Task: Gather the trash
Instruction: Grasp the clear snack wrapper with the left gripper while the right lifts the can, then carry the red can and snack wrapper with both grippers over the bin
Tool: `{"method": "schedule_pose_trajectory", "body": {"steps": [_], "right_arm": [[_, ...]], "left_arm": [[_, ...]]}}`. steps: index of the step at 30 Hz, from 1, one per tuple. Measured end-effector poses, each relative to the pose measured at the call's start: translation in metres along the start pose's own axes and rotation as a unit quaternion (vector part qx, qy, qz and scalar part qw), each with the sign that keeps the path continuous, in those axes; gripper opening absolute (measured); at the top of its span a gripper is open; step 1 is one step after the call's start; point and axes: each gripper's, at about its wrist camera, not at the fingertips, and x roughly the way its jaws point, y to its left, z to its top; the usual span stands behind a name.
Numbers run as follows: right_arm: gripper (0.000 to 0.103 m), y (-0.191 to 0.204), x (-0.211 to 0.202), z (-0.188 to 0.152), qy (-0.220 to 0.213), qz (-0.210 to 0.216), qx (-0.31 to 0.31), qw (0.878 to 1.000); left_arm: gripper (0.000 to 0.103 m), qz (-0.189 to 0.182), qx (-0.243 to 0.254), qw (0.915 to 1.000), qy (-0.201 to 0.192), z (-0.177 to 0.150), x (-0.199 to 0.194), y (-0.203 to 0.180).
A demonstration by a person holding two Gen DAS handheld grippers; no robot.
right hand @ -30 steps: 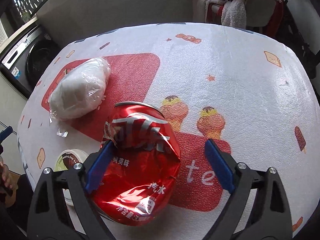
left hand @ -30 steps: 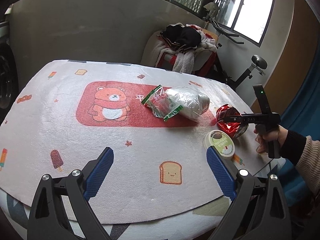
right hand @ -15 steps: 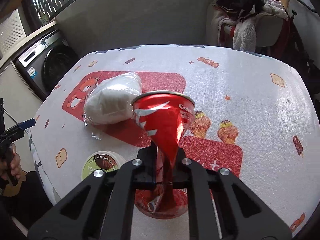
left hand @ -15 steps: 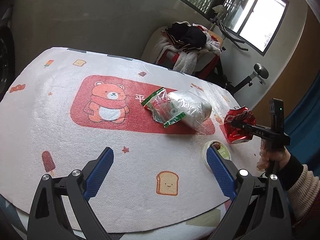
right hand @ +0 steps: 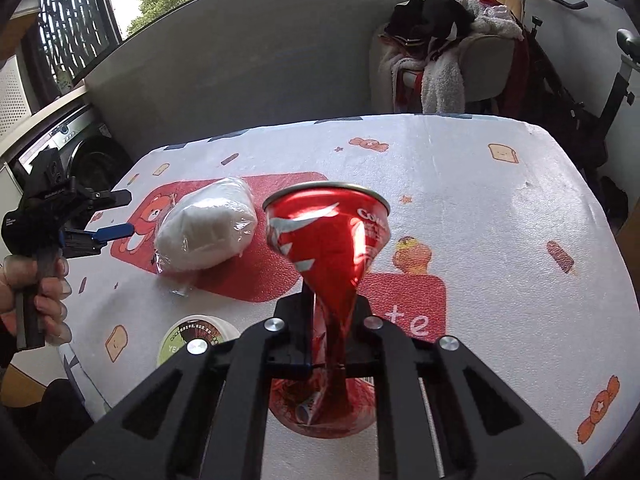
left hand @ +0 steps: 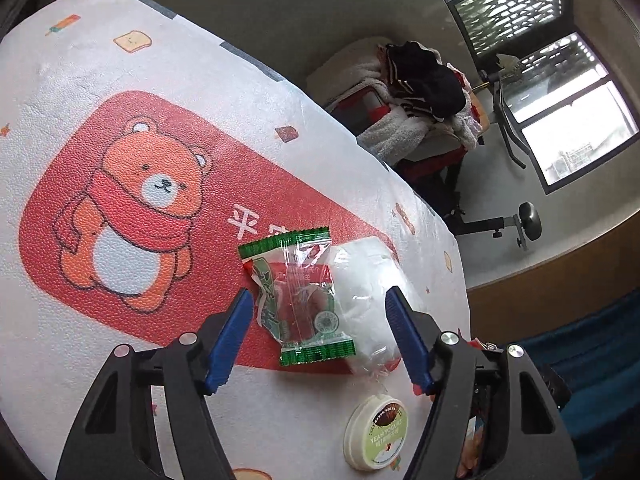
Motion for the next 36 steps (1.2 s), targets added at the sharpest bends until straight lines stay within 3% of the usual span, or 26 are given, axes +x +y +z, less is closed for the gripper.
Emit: {"method": "schedule_pose_trajectory", "body": {"steps": [6,7,9,10,13,18,24,36], "right_arm": [[0.012,-0.005,-0.006,-0.006,0.001,-0.001,0.004,1.000],[0.012,-0.006,-0.008,-0.007,0.000,0.000,0.006,1.000],[0.012,-0.006,-0.010,-0.008,-0.001,0.001,0.010,1.000],[0.012,-0.005,-0.011,-0.008,-0.001,0.001,0.011,1.000],[0.012,-0.001,-0.017,-0.009,-0.003,0.003,0.008,1.000],[0.012,0.014,-0.030,-0.013,-0.007,0.010,0.001,1.000],[0.012,0.043,-0.043,-0.024,-0.005,0.019,-0.009,1.000],[0.012,0.096,-0.077,-0.060,0.000,0.041,-0.034,0.999]], "left_arm": [[0.066,0.022,0.005,0.9997,0.012,0.000,0.029,-0.002],[0.060,0.022,0.007,0.9996,0.014,-0.002,0.031,-0.002],[0.036,0.020,0.007,0.9996,0.020,-0.006,0.035,0.001],[0.029,0.020,0.004,0.9996,0.018,-0.008,0.033,0.003],[0.022,0.023,0.023,0.9994,0.015,-0.014,0.023,0.003],[0.021,0.039,0.082,0.9959,0.002,-0.024,-0.008,-0.010],[0.021,0.051,0.147,0.9879,-0.003,-0.058,-0.049,-0.020],[0.021,0.030,0.161,0.9865,-0.002,-0.146,-0.122,-0.007]]}}
